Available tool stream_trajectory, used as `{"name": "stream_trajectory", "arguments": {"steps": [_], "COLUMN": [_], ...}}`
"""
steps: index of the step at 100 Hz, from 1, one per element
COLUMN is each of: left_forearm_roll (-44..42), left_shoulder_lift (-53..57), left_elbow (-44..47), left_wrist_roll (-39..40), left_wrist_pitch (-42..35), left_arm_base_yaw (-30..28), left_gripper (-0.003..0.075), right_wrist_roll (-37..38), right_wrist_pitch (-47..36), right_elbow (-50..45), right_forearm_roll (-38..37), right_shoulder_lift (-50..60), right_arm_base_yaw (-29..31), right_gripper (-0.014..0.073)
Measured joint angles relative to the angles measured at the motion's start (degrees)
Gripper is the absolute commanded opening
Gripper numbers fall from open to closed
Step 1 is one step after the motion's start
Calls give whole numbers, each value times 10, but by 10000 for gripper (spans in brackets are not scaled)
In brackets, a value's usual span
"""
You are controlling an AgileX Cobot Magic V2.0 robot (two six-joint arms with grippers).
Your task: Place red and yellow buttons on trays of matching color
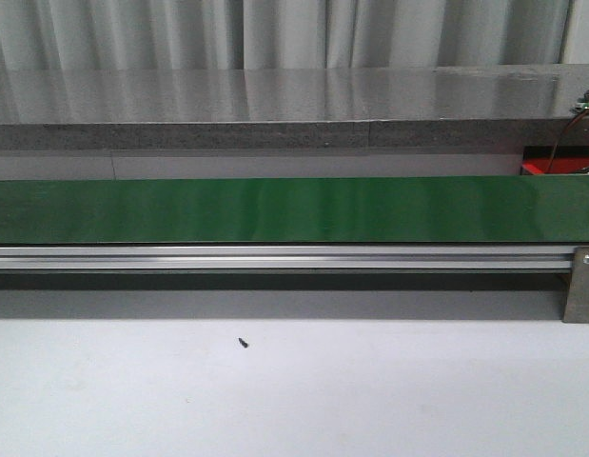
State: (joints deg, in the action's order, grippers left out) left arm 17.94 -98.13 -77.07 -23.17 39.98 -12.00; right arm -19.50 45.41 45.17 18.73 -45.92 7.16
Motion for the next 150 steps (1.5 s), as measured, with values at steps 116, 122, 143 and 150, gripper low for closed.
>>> {"name": "stream_trajectory", "arguments": {"steps": [116,122,143,150], "left_forearm_roll": [18,19,30,31], "left_shoulder_lift": [-33,-30,7,17], "left_elbow": [4,4,0,0], "left_wrist_roll": [-1,-1,-2,-2], "left_wrist_pitch": [-17,-17,-21,-21], "left_arm_base_yaw": [1,1,1,1], "left_gripper": [588,588,588,588], "right_wrist_roll": [0,0,0,0], "right_wrist_pitch": [0,0,0,0], "right_elbow": [0,0,0,0], "right_forearm_roll": [0,0,0,0], "right_shoulder_lift": [0,0,0,0], "right_arm_base_yaw": [0,0,0,0], "right_gripper": [-68,-68,-68,-68]}}
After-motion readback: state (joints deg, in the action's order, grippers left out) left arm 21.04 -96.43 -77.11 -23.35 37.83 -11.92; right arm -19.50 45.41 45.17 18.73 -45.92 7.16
